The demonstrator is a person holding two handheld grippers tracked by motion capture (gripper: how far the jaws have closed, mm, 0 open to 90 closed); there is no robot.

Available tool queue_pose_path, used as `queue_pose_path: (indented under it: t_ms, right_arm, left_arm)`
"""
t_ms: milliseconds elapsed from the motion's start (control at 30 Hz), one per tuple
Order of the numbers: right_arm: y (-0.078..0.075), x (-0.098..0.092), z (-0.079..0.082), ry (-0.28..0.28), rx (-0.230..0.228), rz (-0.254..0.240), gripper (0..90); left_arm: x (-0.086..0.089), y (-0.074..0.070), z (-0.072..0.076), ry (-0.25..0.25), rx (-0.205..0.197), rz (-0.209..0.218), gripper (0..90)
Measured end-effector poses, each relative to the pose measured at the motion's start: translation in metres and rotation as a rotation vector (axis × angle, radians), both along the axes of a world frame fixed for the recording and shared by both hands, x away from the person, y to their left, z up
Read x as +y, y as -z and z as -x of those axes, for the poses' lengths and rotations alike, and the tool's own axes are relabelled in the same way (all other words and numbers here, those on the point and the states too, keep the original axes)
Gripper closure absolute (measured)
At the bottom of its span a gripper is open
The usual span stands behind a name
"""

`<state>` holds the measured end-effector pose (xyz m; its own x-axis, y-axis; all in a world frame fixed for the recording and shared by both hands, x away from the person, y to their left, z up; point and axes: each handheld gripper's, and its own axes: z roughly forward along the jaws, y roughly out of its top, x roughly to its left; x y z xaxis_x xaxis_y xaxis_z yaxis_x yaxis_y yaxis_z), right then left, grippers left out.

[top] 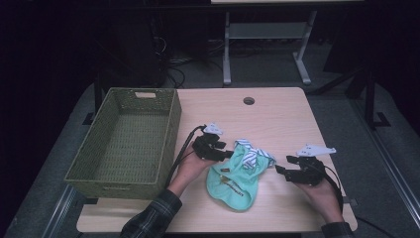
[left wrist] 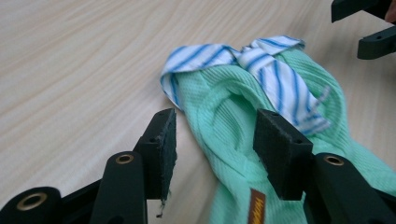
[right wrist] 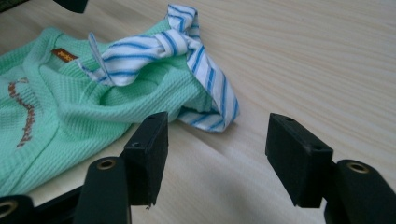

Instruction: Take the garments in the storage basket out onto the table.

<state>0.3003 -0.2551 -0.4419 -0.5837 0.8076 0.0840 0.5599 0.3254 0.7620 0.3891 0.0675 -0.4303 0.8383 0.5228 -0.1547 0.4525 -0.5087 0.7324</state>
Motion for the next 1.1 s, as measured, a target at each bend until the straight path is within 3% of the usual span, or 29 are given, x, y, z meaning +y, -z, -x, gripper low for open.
queue_pose_path:
  t_ms: [100,333,533,833,967,1100]
  right_arm:
    - [0.0,0.004,-0.01,-0.003,0.006,-0.007,42.0]
    - [-0.001,0.011,-0.026,-0.009,0.001,-0.02,46.0]
    - [0.003,0.018,-0.037,-0.007,0.028,-0.033,47.8]
    - [0.019,0.025,-0.047,-0.018,0.073,-0.003,55.4]
    - [0.024,0.026,-0.048,-0.022,0.097,0.008,59.2]
    - [0.027,0.026,-0.048,-0.034,0.092,0.029,64.3]
  left_arm:
    - [-0.008,0.003,-0.01,0.003,0.004,-0.022,49.3]
    - [-0.019,0.01,-0.023,-0.006,0.02,-0.017,49.8]
    - [-0.028,0.009,-0.032,-0.01,0.005,-0.033,50.2]
    - [-0.043,0.017,-0.047,-0.007,0.0,-0.077,49.9]
    - [-0.048,0.026,-0.051,0.006,0.024,-0.094,49.9]
    - [-0.05,0.032,-0.052,0.023,0.036,-0.106,53.5]
